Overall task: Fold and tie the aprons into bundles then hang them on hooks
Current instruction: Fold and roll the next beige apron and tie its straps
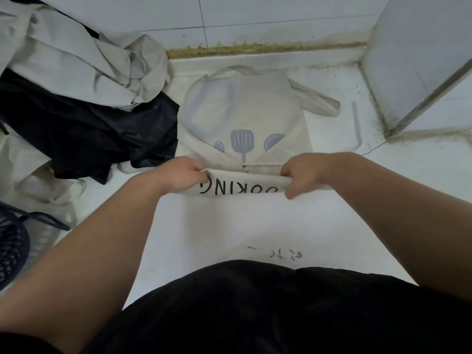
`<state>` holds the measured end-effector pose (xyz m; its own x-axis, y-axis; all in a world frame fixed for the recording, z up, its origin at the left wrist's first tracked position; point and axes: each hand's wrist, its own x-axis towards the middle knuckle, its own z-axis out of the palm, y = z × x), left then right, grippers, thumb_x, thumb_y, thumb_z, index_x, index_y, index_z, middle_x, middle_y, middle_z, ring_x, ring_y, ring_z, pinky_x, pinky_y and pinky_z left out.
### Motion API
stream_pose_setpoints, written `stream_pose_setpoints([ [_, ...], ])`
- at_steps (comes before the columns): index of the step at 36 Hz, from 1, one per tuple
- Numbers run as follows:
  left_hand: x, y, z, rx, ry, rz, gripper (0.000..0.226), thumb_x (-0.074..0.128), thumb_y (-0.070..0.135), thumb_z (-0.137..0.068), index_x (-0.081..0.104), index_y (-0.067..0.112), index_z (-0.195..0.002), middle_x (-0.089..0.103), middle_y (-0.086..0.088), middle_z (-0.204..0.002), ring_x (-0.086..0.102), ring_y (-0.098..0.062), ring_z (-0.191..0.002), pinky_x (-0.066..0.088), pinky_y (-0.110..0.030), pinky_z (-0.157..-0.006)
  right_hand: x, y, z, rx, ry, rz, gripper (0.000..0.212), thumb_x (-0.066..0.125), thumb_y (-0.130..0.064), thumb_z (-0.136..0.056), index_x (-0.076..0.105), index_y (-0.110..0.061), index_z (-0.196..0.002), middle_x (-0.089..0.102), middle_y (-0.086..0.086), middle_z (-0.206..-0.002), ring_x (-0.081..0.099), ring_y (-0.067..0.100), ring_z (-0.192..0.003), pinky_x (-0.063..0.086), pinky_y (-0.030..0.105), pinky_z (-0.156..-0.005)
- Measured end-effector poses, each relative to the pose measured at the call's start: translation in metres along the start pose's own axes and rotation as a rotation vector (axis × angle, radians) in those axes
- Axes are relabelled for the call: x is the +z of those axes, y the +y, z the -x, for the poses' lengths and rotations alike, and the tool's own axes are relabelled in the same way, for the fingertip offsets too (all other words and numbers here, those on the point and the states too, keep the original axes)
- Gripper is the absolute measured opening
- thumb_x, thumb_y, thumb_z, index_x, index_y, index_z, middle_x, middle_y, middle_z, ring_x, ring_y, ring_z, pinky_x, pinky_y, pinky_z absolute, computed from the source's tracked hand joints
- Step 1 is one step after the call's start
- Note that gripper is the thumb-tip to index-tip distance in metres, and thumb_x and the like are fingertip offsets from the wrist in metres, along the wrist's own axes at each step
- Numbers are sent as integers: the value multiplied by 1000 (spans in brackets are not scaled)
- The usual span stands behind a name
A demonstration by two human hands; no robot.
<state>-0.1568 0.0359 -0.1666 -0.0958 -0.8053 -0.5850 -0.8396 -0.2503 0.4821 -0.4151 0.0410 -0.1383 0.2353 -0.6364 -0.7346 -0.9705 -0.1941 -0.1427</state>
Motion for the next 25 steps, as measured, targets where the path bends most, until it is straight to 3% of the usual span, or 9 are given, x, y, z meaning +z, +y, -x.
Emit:
stream_pose_setpoints([
  [2,-3,-1,1,-11,-8,52,15,65,28,-86,73,16,-90,69,-10,-104,62,-23,-97,46,-33,-80,1,4,-6,12,12,-1,20,53,-19,-86,58,-16,-106,58,2,-102,54,21,-93,42,29,-74],
  [5,-9,-9,5,-2,6,198,5,71,25,-82,74,23,-86,71,0,-94,63,-15,-92,45,-28,-80,-1,15,-11,19,38,-81,12,49,-16,-87,55,-20,-97,56,2,-101,51,21,-94,39,28,-73],
  [9,-10,-32,9,-60,78,440,25,76,21,-69,73,21,-94,73,-4,-101,67,-22,-99,51,-39,-94,-5,32,-19,45,74,-201,15,60,-25,-85,63,-17,-97,61,1,-98,56,21,-92,44,27,-70],
  [13,6,-50,2,-123,175,703,14,68,16,-88,68,12,-101,70,-4,-104,65,-20,-95,52,-33,-89,-5,45,-27,112,199,-254,32,65,-49,-82,56,-18,-83,55,-3,-84,52,19,-84,37,27,-63],
  [15,13,-52,-4,-141,259,652,9,66,21,-89,66,12,-91,64,-4,-86,58,-20,-81,49,-30,-80,-3,51,-31,156,279,-278,45,62,-60,-79,50,-18,-82,53,-3,-85,50,20,-85,36,29,-63],
  [17,19,-48,-8,-162,349,578,11,64,24,-90,61,16,-83,57,-1,-74,52,-18,-71,44,-27,-67,3,56,-34,212,346,-303,53,61,-65,-76,45,-18,-94,53,-1,-93,50,22,-89,40,33,-70],
  [21,33,-44,-11,-177,508,420,20,60,30,-90,62,10,-92,60,-2,-83,55,-20,-79,44,-33,-71,19,57,-41,300,404,-314,59,56,-69,-77,35,-19,-101,49,1,-89,50,25,-85,40,36,-70],
  [25,38,-45,-8,-155,586,300,32,56,31,-92,54,1,-81,49,-10,-74,44,-23,-69,35,-31,-57,27,54,-43,331,470,-319,60,53,-69,-79,37,-17,-104,49,1,-87,49,25,-84,39,35,-69],
])
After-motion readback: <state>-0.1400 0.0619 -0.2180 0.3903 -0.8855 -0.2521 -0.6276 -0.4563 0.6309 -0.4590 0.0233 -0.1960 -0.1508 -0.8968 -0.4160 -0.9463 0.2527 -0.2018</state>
